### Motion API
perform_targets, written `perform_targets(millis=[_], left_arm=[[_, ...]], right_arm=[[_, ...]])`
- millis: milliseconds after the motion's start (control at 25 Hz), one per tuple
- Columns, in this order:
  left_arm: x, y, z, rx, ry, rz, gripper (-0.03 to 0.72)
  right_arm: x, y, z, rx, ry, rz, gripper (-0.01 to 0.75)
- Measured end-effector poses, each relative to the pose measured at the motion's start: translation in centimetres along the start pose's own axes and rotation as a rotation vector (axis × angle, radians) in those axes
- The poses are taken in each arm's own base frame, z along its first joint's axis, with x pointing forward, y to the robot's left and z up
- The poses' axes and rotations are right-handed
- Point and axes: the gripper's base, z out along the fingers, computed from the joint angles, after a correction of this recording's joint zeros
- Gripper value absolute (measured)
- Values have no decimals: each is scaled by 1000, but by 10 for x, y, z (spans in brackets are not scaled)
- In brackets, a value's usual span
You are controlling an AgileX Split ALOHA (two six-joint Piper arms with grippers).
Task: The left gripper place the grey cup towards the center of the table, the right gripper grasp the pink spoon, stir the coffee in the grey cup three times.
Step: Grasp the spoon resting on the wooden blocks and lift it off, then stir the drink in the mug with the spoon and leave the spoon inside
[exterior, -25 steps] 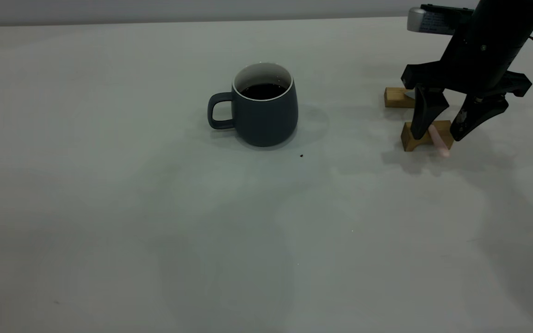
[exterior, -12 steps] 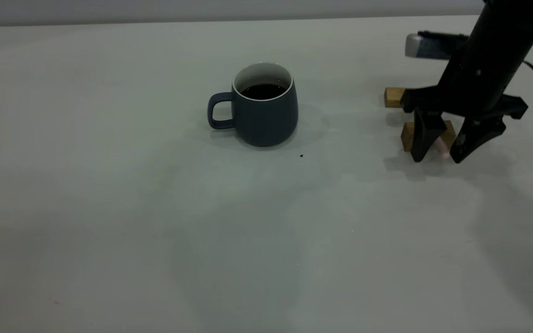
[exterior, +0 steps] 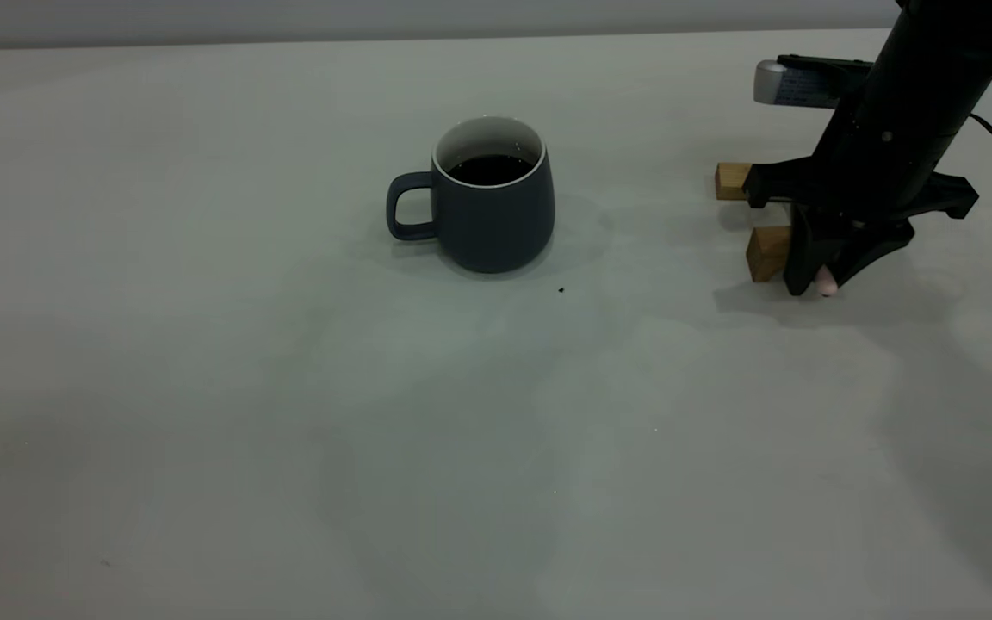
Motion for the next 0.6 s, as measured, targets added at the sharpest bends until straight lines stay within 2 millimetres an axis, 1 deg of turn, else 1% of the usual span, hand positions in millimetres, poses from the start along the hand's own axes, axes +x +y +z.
perform_targets(millis=[40, 200, 280, 360, 440, 520, 600], left_arm=[[0, 0, 0, 0, 0, 0, 482], [0, 0, 0, 0, 0, 0, 482], [0, 0, 0, 0, 0, 0, 482], [0, 0, 0, 0, 0, 0, 482], [0, 0, 0, 0, 0, 0, 482], [0, 0, 0, 0, 0, 0, 482], [0, 0, 0, 0, 0, 0, 482]], right_arm=[[0, 0, 0, 1, 0, -2, 133], [1, -1, -2, 18, 20, -40, 134], [2, 0, -11, 15, 37, -51, 134], [-1, 5, -32, -4, 25, -47, 134], [-4, 15, -56, -65, 3, 1, 134], [-7, 30, -78, -189, -20, 67, 134], [-9, 45, -90, -344, -9, 120, 134]])
